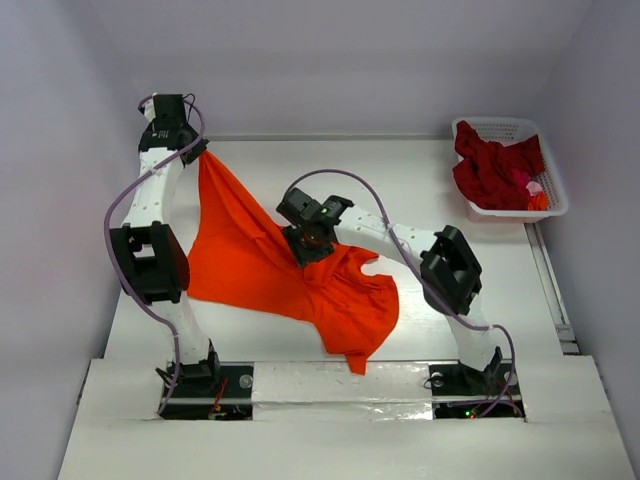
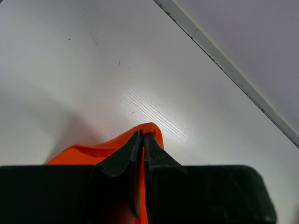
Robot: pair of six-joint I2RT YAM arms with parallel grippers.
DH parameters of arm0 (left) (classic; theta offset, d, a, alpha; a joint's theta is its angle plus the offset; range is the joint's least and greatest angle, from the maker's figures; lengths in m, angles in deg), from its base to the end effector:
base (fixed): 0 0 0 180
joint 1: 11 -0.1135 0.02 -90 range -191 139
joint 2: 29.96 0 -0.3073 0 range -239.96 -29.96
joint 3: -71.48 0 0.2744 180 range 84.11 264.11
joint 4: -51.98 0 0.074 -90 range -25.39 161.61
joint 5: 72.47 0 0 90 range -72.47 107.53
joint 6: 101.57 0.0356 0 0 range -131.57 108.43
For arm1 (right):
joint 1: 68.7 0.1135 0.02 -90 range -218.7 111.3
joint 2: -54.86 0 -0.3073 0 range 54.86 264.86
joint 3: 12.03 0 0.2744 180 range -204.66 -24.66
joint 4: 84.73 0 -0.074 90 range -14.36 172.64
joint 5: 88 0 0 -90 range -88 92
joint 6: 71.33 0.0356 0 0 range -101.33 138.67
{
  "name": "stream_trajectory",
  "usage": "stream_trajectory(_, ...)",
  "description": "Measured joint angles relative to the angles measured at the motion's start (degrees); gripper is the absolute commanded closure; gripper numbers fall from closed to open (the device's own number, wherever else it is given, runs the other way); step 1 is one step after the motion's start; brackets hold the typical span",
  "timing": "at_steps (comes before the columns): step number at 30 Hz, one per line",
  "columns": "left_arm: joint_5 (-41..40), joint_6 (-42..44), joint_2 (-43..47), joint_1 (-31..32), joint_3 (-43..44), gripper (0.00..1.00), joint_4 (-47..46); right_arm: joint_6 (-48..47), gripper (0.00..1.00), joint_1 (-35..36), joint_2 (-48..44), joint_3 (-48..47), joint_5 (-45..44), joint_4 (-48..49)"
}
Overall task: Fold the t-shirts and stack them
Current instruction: Flatten the tshirt out
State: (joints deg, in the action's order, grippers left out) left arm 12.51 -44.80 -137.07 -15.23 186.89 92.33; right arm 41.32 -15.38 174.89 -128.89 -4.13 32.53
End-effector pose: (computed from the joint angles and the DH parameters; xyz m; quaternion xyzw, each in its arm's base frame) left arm 0.4732 0.0381 0.3887 -0.3007 0.8209 -0.0841 0.4781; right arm 0.2972 0.3926 0.2645 -0.2475 0.9448 0.0870 0.1964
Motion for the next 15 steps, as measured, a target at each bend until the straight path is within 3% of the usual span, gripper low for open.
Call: stream_trajectory(15, 0.00, 0.02, 0.00, 0.00, 0.00, 1.00, -0.02, -0.02, 0.48, 0.02, 1.09, -0.31, 0.09, 0.02)
